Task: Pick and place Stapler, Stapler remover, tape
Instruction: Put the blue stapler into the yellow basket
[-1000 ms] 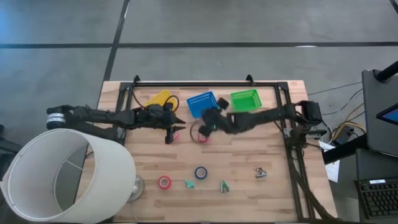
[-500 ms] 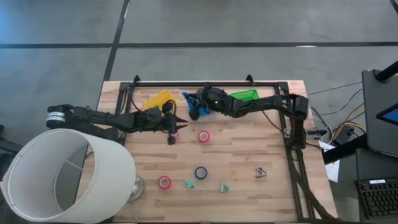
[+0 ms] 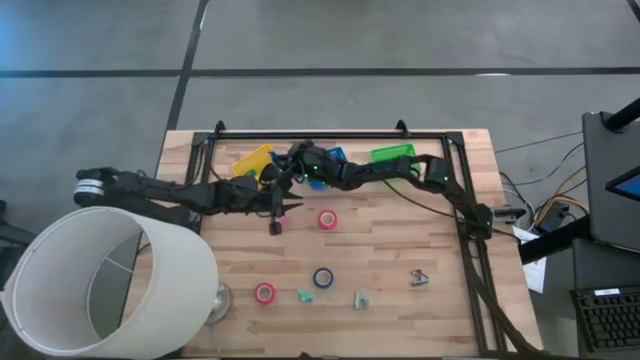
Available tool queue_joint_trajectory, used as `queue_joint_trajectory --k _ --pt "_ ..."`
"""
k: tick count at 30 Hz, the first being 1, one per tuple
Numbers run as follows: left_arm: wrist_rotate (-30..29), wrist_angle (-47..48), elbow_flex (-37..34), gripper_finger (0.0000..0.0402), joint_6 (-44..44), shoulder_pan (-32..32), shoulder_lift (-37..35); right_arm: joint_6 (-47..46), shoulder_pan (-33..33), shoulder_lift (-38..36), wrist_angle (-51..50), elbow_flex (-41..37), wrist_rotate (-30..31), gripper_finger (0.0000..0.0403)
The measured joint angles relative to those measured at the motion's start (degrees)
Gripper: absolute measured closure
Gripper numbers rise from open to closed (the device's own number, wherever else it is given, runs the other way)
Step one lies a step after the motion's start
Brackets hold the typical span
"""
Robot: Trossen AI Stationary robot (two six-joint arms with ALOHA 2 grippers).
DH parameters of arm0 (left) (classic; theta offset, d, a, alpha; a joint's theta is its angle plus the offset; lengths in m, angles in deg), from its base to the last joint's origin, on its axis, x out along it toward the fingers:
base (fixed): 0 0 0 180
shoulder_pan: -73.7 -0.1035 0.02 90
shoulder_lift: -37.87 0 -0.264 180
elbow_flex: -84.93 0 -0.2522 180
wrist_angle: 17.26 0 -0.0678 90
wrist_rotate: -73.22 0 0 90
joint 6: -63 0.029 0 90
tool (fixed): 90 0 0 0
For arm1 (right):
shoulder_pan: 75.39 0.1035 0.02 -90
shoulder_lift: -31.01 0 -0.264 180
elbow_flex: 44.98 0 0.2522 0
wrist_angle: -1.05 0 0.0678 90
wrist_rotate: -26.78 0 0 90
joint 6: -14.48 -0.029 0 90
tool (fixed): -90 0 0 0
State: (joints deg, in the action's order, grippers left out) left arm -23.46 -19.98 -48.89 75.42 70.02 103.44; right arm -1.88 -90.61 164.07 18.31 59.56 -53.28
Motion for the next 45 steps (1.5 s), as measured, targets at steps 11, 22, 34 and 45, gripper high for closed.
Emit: queue_joint_trajectory --k 11,22,34,45 --pt "-0.6 0.5 0.0 0.0333 -0.4 0.2 -0.9 4.8 0.0 2.8 -13.5 8.2 0.7 0.0342" --pt "-5.1 3.1 0.0 0.0333 -2.1 0.4 -1.1 7.8 2.1 -8.7 -41.2 6.9 2.4 0.0358" --pt "-6.4 6.1 0.0 0.0333 -2.0 0.4 -1.1 4.6 9.9 -27.0 -57.6 -7.8 19.3 0.0350" --pt "-4.2 0.2 0.0 0.0311 4.8 0.4 -1.1 10.2 12.3 -35.5 -42.5 -21.7 2.8 0.0349"
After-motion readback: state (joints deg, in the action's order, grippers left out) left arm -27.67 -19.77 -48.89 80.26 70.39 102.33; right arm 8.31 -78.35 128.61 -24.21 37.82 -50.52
